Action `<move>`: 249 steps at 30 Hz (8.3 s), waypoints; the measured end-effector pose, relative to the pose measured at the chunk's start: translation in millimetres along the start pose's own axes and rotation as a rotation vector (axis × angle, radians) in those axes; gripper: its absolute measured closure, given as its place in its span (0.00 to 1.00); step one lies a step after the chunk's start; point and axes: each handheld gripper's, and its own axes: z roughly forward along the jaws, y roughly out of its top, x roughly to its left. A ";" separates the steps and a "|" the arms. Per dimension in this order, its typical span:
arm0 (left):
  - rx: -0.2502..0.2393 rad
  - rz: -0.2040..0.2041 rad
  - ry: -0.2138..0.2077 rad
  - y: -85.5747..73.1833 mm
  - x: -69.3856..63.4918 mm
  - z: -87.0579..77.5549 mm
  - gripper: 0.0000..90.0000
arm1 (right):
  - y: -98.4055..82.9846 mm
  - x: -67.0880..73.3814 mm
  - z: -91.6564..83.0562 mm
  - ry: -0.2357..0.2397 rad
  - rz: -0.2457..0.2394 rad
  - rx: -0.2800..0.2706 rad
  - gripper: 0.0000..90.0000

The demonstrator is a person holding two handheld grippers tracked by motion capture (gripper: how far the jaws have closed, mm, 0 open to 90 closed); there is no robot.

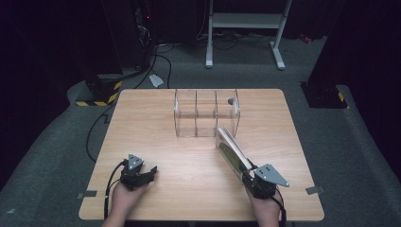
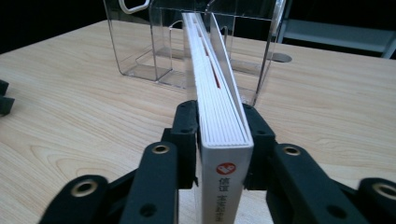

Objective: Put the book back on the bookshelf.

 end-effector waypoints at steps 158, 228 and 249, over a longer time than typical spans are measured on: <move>-0.002 0.011 -0.016 -1.3 -0.1 -1.8 0.41 | 30.3 -0.4 136.0 -0.345 0.158 0.036 0.80; -0.001 0.009 -0.015 -1.4 -0.2 -2.0 0.41 | 11.5 -4.6 111.9 -0.134 0.111 0.072 0.79; -0.001 0.009 -0.015 -1.5 -0.2 -2.1 0.41 | 17.7 -5.8 116.4 -0.135 0.110 0.065 0.77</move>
